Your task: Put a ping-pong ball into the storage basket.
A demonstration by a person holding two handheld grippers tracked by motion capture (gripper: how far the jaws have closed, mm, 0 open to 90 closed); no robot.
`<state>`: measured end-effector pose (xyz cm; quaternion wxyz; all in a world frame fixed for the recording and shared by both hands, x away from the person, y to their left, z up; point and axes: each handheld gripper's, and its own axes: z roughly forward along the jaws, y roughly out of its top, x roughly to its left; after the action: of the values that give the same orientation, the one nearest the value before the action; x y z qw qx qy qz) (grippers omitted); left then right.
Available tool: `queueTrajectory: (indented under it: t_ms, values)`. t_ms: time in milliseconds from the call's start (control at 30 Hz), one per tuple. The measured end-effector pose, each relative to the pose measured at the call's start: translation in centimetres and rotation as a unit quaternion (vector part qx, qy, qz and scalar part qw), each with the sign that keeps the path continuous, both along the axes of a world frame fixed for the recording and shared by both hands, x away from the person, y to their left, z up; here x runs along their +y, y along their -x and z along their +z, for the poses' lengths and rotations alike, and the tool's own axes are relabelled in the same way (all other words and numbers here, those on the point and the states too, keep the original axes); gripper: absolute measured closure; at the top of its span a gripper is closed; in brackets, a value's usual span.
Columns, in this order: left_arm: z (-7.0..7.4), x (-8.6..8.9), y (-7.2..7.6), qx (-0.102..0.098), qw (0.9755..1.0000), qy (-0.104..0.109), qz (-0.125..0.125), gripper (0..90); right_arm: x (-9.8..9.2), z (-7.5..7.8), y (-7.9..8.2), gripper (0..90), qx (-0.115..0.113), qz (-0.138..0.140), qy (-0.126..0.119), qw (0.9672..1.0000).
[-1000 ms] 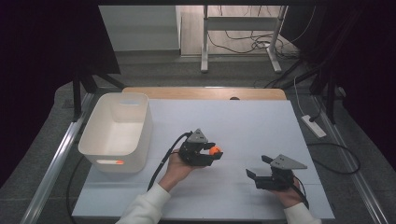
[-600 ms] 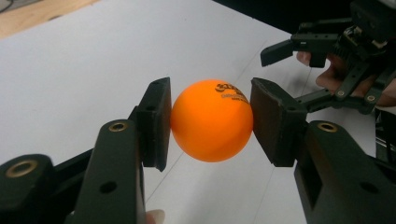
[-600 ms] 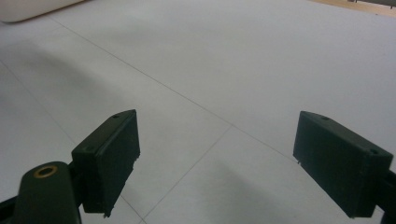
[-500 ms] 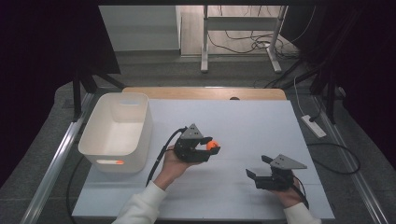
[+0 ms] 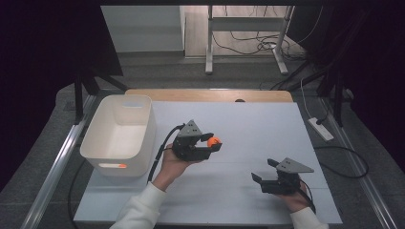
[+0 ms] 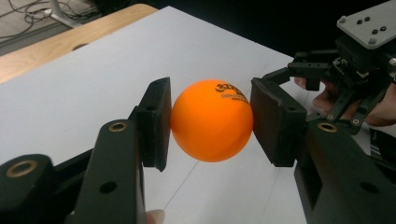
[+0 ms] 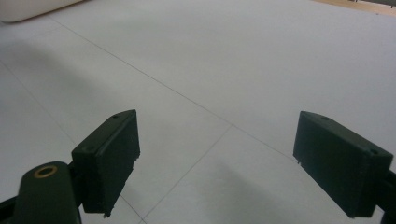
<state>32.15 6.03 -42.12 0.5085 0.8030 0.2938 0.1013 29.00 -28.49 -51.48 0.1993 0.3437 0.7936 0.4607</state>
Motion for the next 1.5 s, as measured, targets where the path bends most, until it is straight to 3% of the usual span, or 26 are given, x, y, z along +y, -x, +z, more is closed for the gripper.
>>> queueTrajectory:
  t_ms: [900, 1500]
  values:
    - [2.3, 3.1, -0.2, -0.027, 0.9987, 0.019, 0.04, 50.6, 0.1, -0.1, -0.1, 14.4, 0.001, 0.0, 0.003, 1.0]
    - [3.4, 4.4, -0.2, -0.043, 0.9972, 0.02, 0.057, 50.7, 0.0, -0.1, -0.1, 14.4, 0.0, 0.0, 0.003, 1.0]
